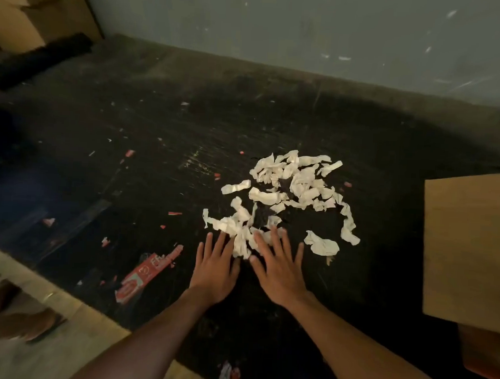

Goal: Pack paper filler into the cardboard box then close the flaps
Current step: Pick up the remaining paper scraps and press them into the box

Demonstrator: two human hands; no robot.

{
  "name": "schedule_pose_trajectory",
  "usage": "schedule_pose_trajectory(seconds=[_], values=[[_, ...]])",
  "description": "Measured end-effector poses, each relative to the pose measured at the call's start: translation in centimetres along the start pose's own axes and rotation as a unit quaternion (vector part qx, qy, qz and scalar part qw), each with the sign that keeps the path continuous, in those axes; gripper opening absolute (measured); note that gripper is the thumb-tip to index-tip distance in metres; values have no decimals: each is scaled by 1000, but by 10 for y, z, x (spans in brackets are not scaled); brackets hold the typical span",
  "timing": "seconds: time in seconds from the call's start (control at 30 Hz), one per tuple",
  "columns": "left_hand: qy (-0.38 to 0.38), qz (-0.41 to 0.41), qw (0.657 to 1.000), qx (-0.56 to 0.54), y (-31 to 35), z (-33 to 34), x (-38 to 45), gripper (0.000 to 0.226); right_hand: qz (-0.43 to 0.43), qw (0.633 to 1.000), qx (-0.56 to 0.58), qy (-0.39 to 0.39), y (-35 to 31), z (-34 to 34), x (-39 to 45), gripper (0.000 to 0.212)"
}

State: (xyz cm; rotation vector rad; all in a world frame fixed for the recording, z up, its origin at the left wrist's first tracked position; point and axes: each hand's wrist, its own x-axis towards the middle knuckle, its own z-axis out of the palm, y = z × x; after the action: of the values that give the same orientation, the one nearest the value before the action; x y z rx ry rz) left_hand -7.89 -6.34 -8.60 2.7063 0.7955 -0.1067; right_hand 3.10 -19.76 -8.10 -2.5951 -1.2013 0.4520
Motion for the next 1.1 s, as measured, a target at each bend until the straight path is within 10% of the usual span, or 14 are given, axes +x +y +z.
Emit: schedule_pose_trajectory(seconds=[0.2,0.37,0.6,0.8,1.1], values=[[175,-94,975,-98,-29,-24,35,50,181,937,86,286,59,-41,32,44],[79,-131,975,-163,-40,-14,73,71,331,920,118,175,113,-53,49,65],[-15,26,958,-285,-1,-16,100,60,120,970,161,134,68,-15,36,54],[141,23,948,-284,-15,-35,147,22,144,898,261,322,69,-44,60,11],[175,3,956,-237,-20,-58,273,46,312,861,342,209,159,-120,173,58]])
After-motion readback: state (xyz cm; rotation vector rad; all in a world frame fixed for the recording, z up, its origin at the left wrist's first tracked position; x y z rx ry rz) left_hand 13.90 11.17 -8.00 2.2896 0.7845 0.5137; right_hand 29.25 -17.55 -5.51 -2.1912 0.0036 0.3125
